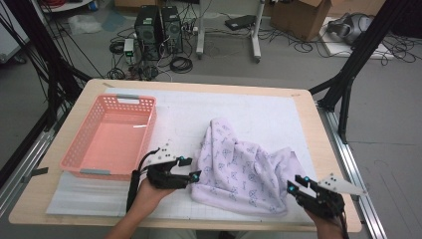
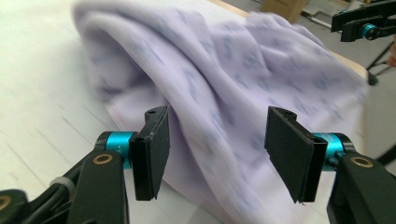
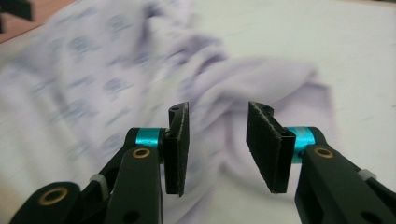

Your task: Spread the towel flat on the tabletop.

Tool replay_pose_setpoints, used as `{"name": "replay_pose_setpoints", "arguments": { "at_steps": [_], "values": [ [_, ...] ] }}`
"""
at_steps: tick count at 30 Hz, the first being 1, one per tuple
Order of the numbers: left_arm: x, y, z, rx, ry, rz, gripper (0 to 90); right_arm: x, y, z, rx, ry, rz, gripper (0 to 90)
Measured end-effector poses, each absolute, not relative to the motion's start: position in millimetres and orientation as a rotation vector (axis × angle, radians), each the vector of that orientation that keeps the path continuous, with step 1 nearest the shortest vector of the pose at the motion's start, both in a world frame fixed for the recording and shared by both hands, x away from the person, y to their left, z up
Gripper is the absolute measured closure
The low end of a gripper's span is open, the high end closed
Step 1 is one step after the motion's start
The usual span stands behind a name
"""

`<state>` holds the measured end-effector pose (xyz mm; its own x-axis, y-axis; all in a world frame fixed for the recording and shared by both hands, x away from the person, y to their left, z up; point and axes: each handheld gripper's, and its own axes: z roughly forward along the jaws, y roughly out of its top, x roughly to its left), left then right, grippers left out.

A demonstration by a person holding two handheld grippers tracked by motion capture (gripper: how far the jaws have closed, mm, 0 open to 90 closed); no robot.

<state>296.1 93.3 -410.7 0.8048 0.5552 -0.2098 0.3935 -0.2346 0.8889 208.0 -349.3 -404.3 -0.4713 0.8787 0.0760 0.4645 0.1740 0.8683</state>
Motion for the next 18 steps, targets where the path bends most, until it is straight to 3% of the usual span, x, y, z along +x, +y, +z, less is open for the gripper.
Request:
{"name": "replay_pose_setpoints", "arguments": {
  "at_steps": [8, 18],
  "values": [
    [349.5, 72.6, -400.4, 1.847, 0.76, 0.235, 40.0, 278.7, -359.6, -388.1, 1.325, 1.984, 1.108, 55.3],
    [408.3, 48.6, -402.8, 1.854, 0.893, 0.173, 33.2, 354.1, -350.8, -389.9, 1.309, 2.184, 1.016, 51.0]
  ]
}}
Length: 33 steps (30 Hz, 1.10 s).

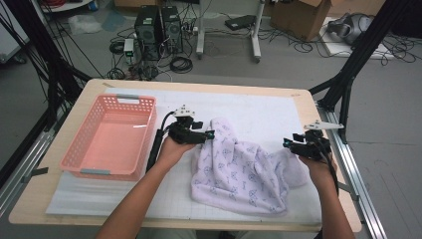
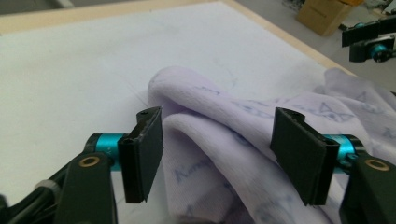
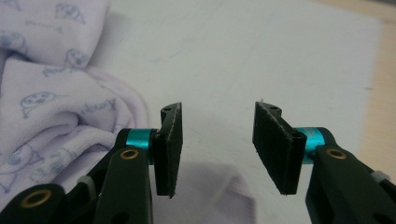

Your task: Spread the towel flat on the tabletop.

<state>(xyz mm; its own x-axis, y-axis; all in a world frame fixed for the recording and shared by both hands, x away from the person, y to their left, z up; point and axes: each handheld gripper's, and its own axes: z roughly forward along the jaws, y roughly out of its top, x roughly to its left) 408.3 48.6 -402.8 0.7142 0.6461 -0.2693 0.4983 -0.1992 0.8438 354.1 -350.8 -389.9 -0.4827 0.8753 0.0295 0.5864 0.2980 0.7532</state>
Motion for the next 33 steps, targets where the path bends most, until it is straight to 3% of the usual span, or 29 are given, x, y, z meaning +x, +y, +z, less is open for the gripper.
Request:
{"name": "replay_pose_setpoints", "arguments": {
  "at_steps": [9, 12, 13, 14, 16, 20, 25, 29, 33],
  "values": [
    [429.4, 16.1, -424.0, 1.999, 0.903, 0.086, 30.9, 377.8, -307.5, -432.4, 1.21, 2.599, 1.01, 48.3],
    [427.9, 11.1, -429.5, 2.028, 0.871, 0.041, 46.8, 375.0, -304.8, -431.5, 1.202, 2.615, 1.004, 60.9],
    [427.2, 11.1, -429.6, 2.044, 0.853, 0.025, 55.0, 374.1, -304.7, -431.0, 1.184, 2.642, 1.007, 74.2],
    [426.1, 11.3, -428.2, 2.05, 0.838, 0.027, 67.3, 372.9, -303.0, -431.3, 1.166, 2.69, 1.012, 81.0],
    [424.5, 13.9, -422.6, 2.06, 0.827, 0.051, 74.7, 371.8, -301.1, -429.3, 1.139, 2.698, 0.995, 84.3],
    [421.7, 33.0, -400.6, 1.955, 0.846, 0.163, 76.7, 374.9, -308.2, -420.5, 1.161, 2.589, 1.005, 85.4],
    [418.7, 65.9, -371.2, 1.79, 0.887, 0.326, 76.7, 378.0, -321.3, -382.6, 1.171, 2.223, 1.011, 85.3],
    [414.5, 80.2, -365.2, 1.768, 0.891, 0.305, 76.7, 376.2, -324.2, -357.4, 1.151, 2.039, 1.091, 85.3],
    [402.3, 81.6, -377.0, 1.802, 0.886, 0.262, 76.6, 373.6, -318.7, -363.3, 1.128, 2.123, 1.091, 85.0]
  ]
}}
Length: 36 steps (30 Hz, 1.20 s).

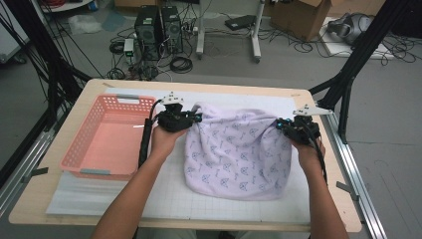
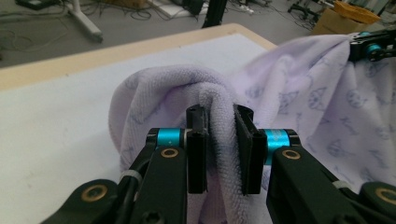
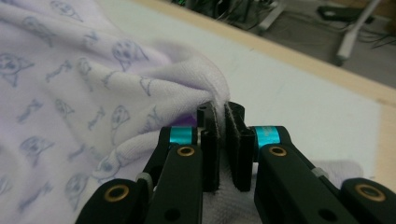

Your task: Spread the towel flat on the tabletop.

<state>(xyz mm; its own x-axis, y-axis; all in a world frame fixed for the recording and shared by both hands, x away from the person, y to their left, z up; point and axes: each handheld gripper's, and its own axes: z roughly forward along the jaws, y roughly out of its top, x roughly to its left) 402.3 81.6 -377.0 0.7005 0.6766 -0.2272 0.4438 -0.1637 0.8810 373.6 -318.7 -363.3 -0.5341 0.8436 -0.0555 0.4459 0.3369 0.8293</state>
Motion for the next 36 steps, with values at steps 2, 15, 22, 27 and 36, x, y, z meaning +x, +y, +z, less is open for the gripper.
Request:
{"name": "replay_pose_setpoints", "arguments": {
  "at_steps": [2, 15, 22, 27, 36],
  "values": [
    [393.2, 81.8, -387.5, 1.82, 0.889, 0.241, 76.6, 369.3, -313.0, -372.2, 1.1, 2.18, 1.068, 84.8],
    [341.3, 92.0, -419.6, 1.931, 0.865, 0.131, 76.4, 317.0, -293.9, -418.0, 0.942, 2.489, 1.022, 84.5],
    [340.1, 97.5, -413.0, 1.89, 0.898, 0.107, 56.6, 302.0, -299.8, -414.9, 0.912, 2.53, 1.031, 77.6],
    [353.5, 95.9, -396.8, 1.861, 0.906, 0.187, 41.7, 313.9, -301.1, -398.4, 0.953, 2.464, 1.119, 63.9],
    [370.3, 97.7, -396.4, 1.848, 0.95, 0.226, 41.1, 364.0, -278.2, -389.0, 1.03, 2.469, 1.109, 56.0]
  ]
}}
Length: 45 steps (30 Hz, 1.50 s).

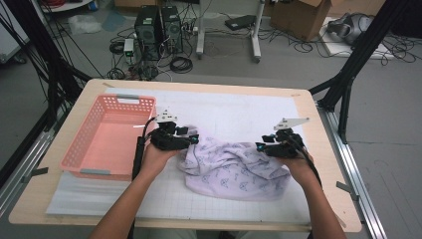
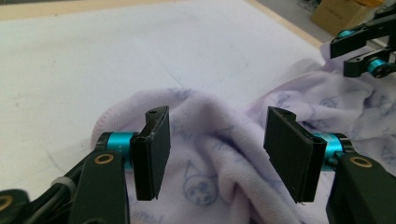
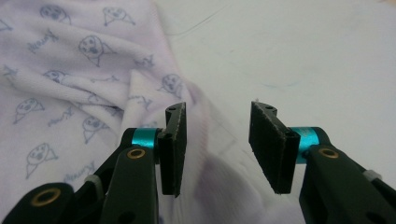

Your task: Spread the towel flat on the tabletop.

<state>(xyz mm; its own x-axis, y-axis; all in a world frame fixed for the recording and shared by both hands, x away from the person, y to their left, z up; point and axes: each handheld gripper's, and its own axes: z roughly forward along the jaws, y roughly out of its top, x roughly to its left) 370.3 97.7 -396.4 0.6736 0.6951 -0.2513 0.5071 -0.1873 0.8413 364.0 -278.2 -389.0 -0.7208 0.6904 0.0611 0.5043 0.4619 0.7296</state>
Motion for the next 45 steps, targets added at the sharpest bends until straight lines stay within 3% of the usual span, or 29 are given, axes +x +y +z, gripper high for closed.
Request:
{"name": "replay_pose_setpoints", "arguments": {
  "at_steps": [2, 4, 10, 19, 23, 30, 32, 33, 35, 38, 45],
  "values": [
    [371.2, 98.1, -397.2, 1.851, 0.953, 0.229, 41.1, 371.9, -266.5, -399.9, 1.026, 2.536, 1.073, 61.9],
    [371.6, 98.9, -397.1, 1.846, 0.954, 0.236, 41.4, 375.5, -261.0, -409.4, 1.003, 2.606, 0.962, 81.5],
    [373.8, 103.4, -398.3, 1.848, 0.964, 0.236, 41.7, 364.8, -300.2, -398.5, 1.111, 2.422, 0.691, 85.8],
    [381.3, 83.5, -414.9, 1.919, 0.97, 0.197, 44.2, 324.4, -378.9, -402.5, 1.39, 2.182, 0.704, 83.9],
    [384.1, 66.0, -425.9, 1.941, 0.934, 0.146, 42.6, 314.7, -382.3, -400.4, 1.384, 2.118, 0.856, 65.8],
    [382.9, 29.0, -445.9, 2.076, 0.859, 0.132, 40.5, 311.7, -370.7, -397.9, 1.305, 2.126, 1.02, 60.0],
    [381.1, 22.4, -445.1, 2.11, 0.808, 0.187, 47.7, 312.4, -367.1, -399.4, 1.284, 2.138, 1.031, 59.4],
    [381.4, 20.6, -445.3, 2.123, 0.79, 0.183, 66.0, 312.8, -365.9, -400.3, 1.282, 2.139, 1.037, 59.2],
    [386.1, 20.0, -442.4, 2.126, 0.814, 0.198, 76.0, 314.2, -364.3, -402.3, 1.281, 2.145, 1.042, 58.8],
    [399.6, 30.0, -434.7, 2.024, 0.944, 0.377, 78.0, 315.5, -363.8, -403.7, 1.282, 2.149, 1.043, 58.7],
    [445.8, 77.6, -414.6, 1.714, 1.205, 0.567, 78.8, 320.2, -365.6, -404.7, 1.3, 2.118, 1.055, 56.2]
  ]
}}
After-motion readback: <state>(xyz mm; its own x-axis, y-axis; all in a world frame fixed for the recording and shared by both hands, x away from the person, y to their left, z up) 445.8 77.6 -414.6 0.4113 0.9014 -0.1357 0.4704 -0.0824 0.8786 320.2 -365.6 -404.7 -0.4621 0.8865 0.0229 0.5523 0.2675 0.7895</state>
